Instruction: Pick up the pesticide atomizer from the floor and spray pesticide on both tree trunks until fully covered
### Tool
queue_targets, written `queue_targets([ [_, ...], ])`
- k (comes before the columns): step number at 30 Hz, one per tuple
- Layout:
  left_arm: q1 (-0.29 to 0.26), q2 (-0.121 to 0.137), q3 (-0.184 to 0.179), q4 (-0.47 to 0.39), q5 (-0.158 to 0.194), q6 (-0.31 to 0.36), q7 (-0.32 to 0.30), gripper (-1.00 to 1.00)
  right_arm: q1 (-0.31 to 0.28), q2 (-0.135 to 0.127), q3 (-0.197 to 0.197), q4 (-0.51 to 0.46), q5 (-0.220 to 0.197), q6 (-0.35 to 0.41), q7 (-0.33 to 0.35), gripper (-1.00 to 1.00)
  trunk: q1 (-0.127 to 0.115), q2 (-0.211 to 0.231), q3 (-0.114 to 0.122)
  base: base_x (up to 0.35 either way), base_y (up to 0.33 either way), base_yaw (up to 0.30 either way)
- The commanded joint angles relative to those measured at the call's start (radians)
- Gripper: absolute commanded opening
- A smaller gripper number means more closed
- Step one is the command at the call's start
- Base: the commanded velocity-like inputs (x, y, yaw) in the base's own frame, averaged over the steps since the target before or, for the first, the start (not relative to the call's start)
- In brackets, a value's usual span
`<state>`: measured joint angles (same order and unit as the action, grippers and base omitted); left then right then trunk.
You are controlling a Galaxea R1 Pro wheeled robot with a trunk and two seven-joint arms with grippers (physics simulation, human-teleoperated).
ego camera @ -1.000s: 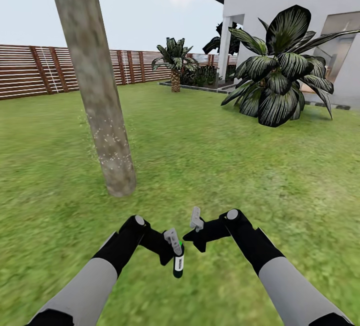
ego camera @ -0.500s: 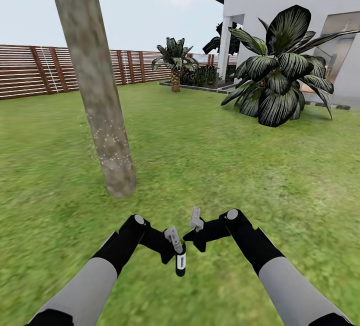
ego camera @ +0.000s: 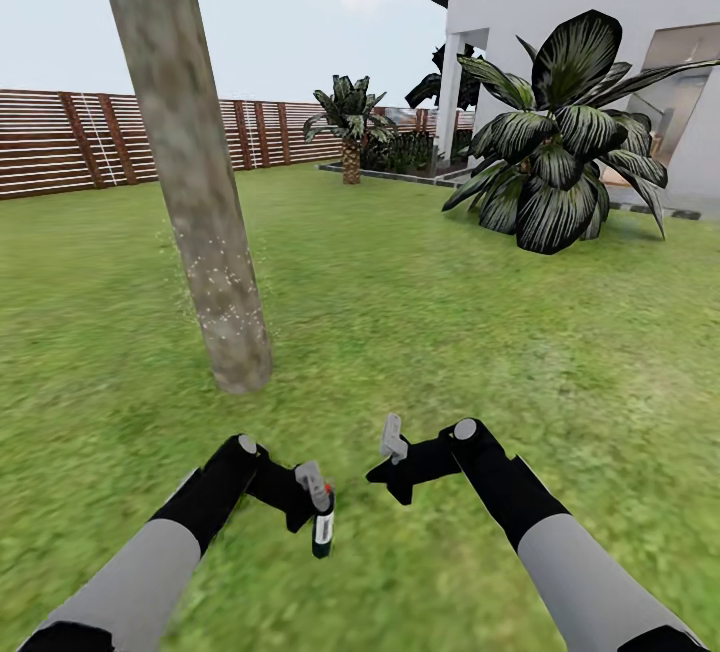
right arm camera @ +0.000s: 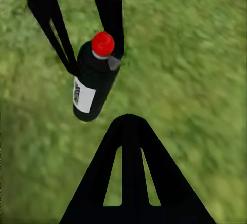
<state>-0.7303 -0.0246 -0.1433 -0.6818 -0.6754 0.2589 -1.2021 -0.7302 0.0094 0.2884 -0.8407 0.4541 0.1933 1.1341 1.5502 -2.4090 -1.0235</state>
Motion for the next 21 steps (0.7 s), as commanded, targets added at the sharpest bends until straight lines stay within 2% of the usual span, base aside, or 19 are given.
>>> queue_targets([
  [1, 0.001, 0.036, 0.001, 0.000, 0.003, 0.000, -0.001, -1.00, 0.000, 0.000, 0.000, 0.000, 0.000, 0.000, 0.000, -1.00, 0.000, 0.000, 0.000, 0.000, 0.000, 0.000],
  [4, 0.002, 0.101, 0.002, 0.001, 0.007, -0.002, -0.001, -1.00, 0.000, 0.000, 0.000, 0.001, 0.000, 0.000, 0.000, -1.00, 0.000, 0.000, 0.000, 0.000, 0.000, 0.000],
  [6, 0.000, 0.143, 0.006, 0.002, 0.010, -0.046, -0.002, -1.00, 0.000, -0.001, 0.000, 0.003, 0.000, 0.000, 0.000, -1.00, 0.000, 0.000, 0.000, 0.000, 0.000, 0.000],
  [10, 0.003, 0.195, 0.011, 0.002, 0.012, -0.072, -0.003, -1.00, 0.002, -0.011, -0.002, 0.009, 0.000, -0.002, -0.004, -1.00, 0.000, 0.000, 0.000, 0.000, 0.000, 0.000],
  [12, 0.005, 0.216, 0.051, 0.002, 0.012, -0.076, -0.003, -1.00, 0.006, -0.018, -0.004, 0.046, -0.001, -0.005, -0.010, -1.00, 0.000, 0.000, 0.000, 0.000, 0.000, 0.000],
  [13, 0.006, 0.222, 0.087, 0.002, 0.012, -0.078, -0.002, -1.00, 0.007, -0.020, -0.006, 0.090, -0.002, -0.007, -0.025, 1.00, 0.000, 0.000, 0.000, 0.000, 0.000, 0.000],
  [15, 0.006, 0.225, 0.148, 0.003, 0.011, -0.080, 0.001, -1.00, 0.007, -0.035, -0.008, 0.204, -0.007, -0.036, -0.106, 1.00, 0.000, 0.000, 0.000, 0.000, 0.000, 0.000],
  [17, 0.007, 0.223, 0.173, 0.004, 0.011, -0.079, 0.028, -1.00, 0.008, -0.041, -0.010, 0.304, -0.013, -0.110, -0.192, 1.00, 0.000, 0.000, 0.000, 0.000, 0.000, 0.000],
  [18, 0.008, 0.219, 0.178, 0.010, 0.016, -0.078, 0.063, -1.00, 0.008, -0.043, -0.017, 0.352, -0.030, -0.150, -0.241, 1.00, 0.000, 0.000, 0.000, 0.000, 0.000, 0.000],
  [20, 0.009, 0.204, 0.182, 0.060, 0.046, -0.077, 0.156, -1.00, 0.009, -0.044, -0.048, 0.444, -0.096, -0.227, -0.357, 1.00, 0.000, 0.000, 0.000, 0.000, 0.000, 0.000],
  [21, 0.009, 0.190, 0.182, 0.106, 0.080, -0.078, 0.216, -1.00, 0.014, -0.044, -0.068, 0.490, -0.145, -0.280, -0.433, 1.00, 0.000, 0.000, 0.000, 0.000, 0.000, 0.000],
])
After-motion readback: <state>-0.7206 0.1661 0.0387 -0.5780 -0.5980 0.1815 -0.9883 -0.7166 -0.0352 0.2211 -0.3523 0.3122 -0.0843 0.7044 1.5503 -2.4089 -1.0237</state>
